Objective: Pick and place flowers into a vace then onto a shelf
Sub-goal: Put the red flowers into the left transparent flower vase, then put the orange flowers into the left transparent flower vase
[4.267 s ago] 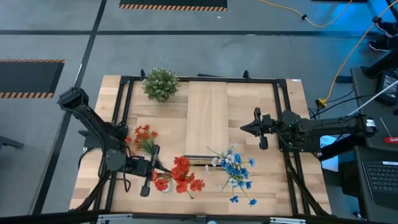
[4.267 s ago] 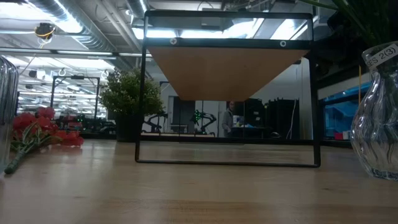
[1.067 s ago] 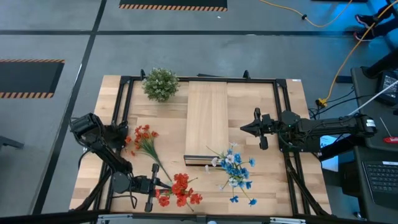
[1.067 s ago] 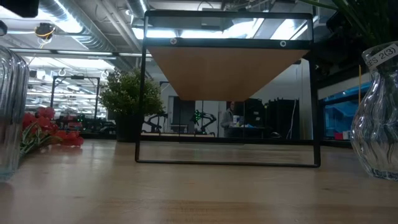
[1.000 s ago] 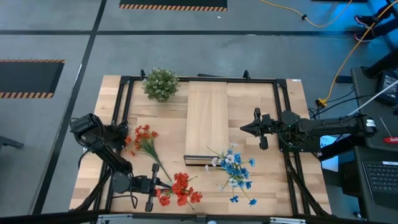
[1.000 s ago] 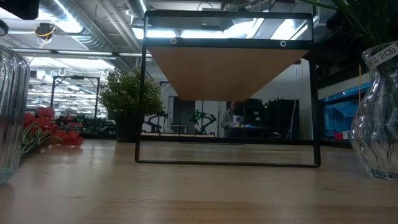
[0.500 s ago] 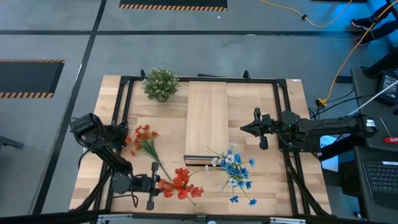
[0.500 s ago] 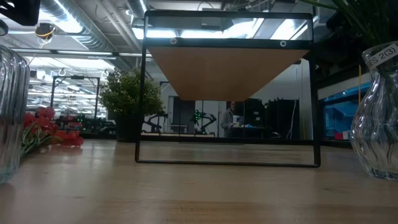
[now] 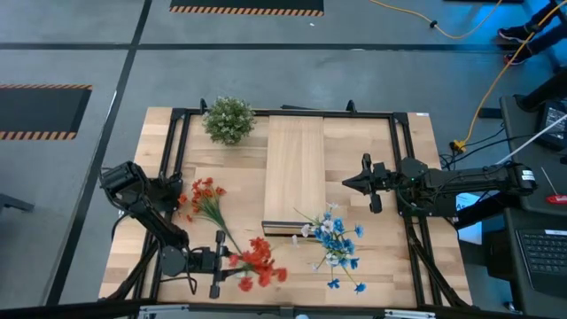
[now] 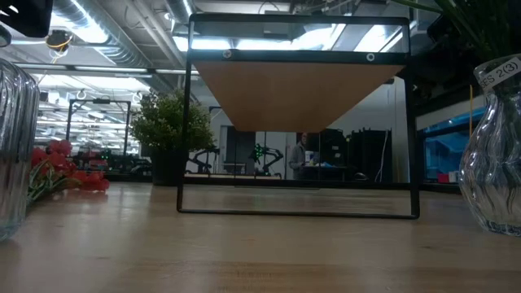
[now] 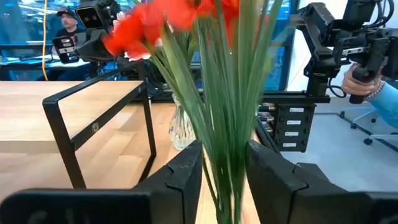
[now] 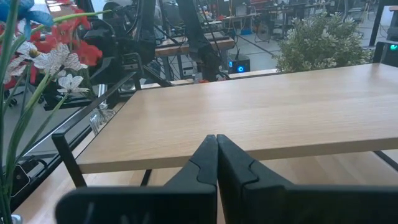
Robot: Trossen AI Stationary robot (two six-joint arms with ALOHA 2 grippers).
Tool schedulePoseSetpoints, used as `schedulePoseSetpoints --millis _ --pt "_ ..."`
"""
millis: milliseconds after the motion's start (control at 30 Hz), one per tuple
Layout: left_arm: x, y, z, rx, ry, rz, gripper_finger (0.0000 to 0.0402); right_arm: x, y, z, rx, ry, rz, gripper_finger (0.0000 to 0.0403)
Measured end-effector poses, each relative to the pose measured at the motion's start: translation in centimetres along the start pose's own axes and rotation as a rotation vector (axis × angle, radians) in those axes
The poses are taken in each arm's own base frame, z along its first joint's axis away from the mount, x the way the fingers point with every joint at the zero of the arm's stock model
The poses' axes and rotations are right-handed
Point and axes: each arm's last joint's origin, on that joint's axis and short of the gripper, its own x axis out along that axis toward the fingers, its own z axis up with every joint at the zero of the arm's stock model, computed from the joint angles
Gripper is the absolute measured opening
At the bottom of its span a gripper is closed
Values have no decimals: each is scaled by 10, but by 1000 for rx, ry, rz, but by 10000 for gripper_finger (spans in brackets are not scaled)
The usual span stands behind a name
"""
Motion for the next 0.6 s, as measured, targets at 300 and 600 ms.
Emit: schedulePoseSetpoints --millis 300,600 --pt "-15 -9 2 15 -13 -3 118 0 0 0 0 0 0 0" --pt "-18 -7 6 -33 -38 115 118 0 0 0 9 1 0 0"
